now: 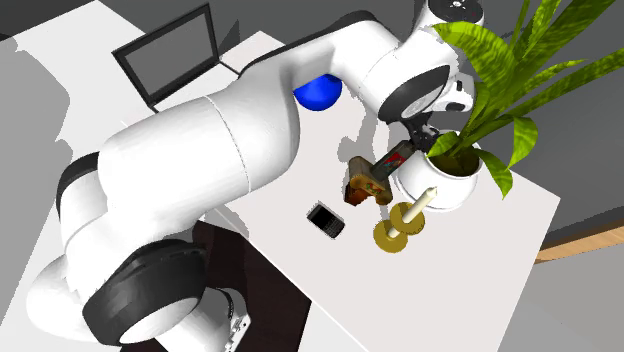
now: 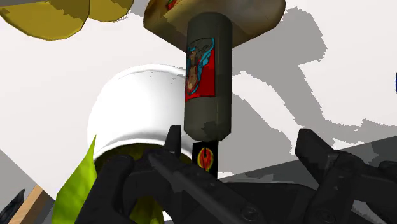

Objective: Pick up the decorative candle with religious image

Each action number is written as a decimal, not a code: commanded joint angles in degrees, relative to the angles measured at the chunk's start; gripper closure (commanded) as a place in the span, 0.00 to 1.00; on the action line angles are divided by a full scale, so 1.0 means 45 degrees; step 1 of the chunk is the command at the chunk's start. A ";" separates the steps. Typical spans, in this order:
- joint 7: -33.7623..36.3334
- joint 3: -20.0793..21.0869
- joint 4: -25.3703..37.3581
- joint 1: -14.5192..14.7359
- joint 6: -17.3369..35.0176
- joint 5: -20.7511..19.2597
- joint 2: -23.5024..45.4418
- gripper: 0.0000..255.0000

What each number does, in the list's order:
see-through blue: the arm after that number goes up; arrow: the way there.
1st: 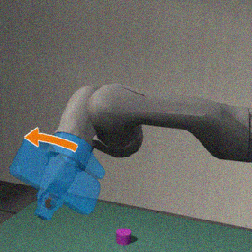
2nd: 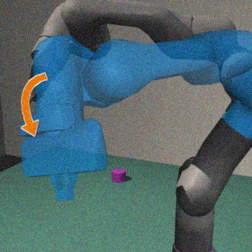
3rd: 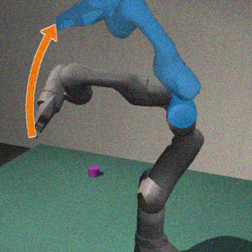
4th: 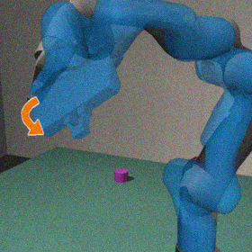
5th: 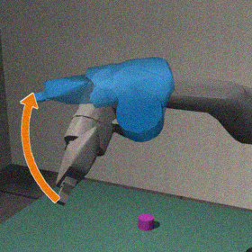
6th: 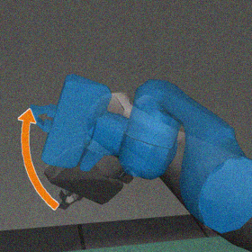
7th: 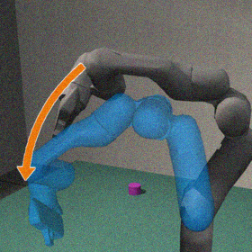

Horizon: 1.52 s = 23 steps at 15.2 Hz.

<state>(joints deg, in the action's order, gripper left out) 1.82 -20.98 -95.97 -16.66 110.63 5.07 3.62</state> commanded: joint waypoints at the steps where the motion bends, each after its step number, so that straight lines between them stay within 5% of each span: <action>1: -0.0139 -0.0236 0.0597 -0.0295 0.0054 0.0295 0.0673 0.00; 10: -0.0234 -0.0199 -0.0688 -0.0271 0.1345 0.0346 0.0681 0.00; 11: -0.0230 -0.0197 -0.0672 -0.0269 0.1335 0.0347 0.0688 1.00; 23: -0.0190 -0.0210 -0.0204 -0.0280 0.0840 0.0314 0.0657 1.00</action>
<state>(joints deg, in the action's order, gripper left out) 0.88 -21.90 -97.76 -17.90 115.32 6.56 6.65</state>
